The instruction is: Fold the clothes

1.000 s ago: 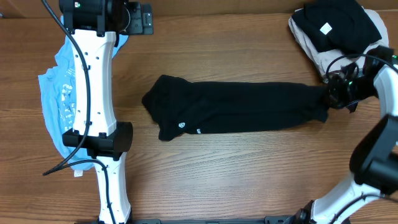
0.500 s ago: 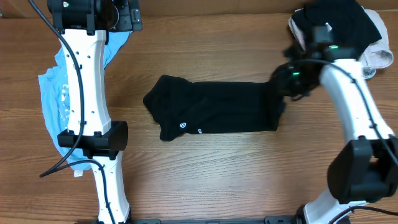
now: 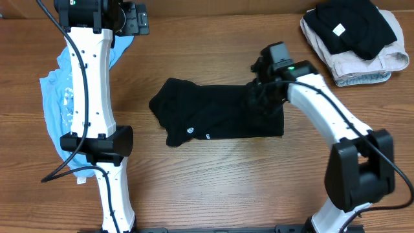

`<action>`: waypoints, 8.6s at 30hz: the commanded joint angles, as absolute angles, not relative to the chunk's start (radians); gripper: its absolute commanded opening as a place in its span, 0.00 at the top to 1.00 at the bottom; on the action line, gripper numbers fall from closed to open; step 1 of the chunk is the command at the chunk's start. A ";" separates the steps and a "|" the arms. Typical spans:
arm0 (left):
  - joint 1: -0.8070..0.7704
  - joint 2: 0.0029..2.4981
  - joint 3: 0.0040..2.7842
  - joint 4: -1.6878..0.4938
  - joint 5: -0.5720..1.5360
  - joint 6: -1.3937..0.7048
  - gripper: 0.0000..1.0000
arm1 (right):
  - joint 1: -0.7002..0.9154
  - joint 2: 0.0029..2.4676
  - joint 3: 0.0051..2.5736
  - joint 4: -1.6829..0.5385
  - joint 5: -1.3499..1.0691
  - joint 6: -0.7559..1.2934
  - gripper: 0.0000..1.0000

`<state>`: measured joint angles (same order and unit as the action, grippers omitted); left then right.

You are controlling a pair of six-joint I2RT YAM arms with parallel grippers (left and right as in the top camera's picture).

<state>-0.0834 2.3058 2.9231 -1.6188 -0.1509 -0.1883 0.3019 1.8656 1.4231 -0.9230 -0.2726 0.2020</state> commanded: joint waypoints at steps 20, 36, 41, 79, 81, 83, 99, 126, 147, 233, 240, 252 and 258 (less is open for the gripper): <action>-0.083 2.302 2.683 -1.672 0.082 -0.001 0.00 | 0.272 1.789 1.607 -1.146 -0.371 0.210 0.00; -0.086 2.302 2.017 -1.371 0.190 0.295 0.02 | 0.183 1.790 1.604 -1.217 -0.350 0.123 0.00; -0.085 2.302 1.890 -1.259 0.215 0.309 0.03 | 0.183 1.790 1.604 -1.217 -0.337 0.123 0.00; -0.092 2.295 2.426 -1.621 0.264 0.254 0.96 | 0.189 1.967 1.411 -0.891 -0.393 0.263 0.96; -0.103 2.295 2.465 -1.645 0.268 0.247 0.96 | 0.190 1.996 1.411 -0.870 -0.419 0.264 0.96; -0.120 2.295 2.489 -1.655 0.281 0.241 0.96 | 0.190 2.025 1.411 -0.841 -0.442 0.282 0.96; -0.321 2.295 2.500 -1.522 0.443 0.073 0.96 | 0.191 2.097 1.411 -0.790 -0.508 0.343 0.96; -0.520 2.413 2.486 -1.407 0.409 -0.114 0.96 | 0.066 1.932 1.505 -0.813 -0.564 0.384 0.96; -0.575 2.457 2.558 -1.388 0.684 -0.120 0.00 | -0.231 1.644 1.573 -1.015 -0.544 0.340 0.80; -0.281 2.415 2.862 -1.534 0.070 -0.089 0.00 | 0.289 2.084 1.414 -0.864 -0.346 0.513 0.21; -0.281 2.415 2.862 -1.535 0.070 -0.089 0.00 | 0.315 2.086 1.413 -0.813 -0.395 0.630 0.59; -0.281 2.415 2.862 -1.539 0.005 -0.089 0.00 | 0.305 2.067 1.454 -0.710 -0.458 0.609 0.96; -0.281 2.415 2.862 -1.539 -0.012 -0.089 0.00 | 0.226 1.966 1.533 -0.711 -0.587 0.610 0.96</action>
<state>-0.2852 2.4222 2.8666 -1.5383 0.0143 -0.1017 0.2745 2.0655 1.4551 -0.7219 -0.4953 0.6220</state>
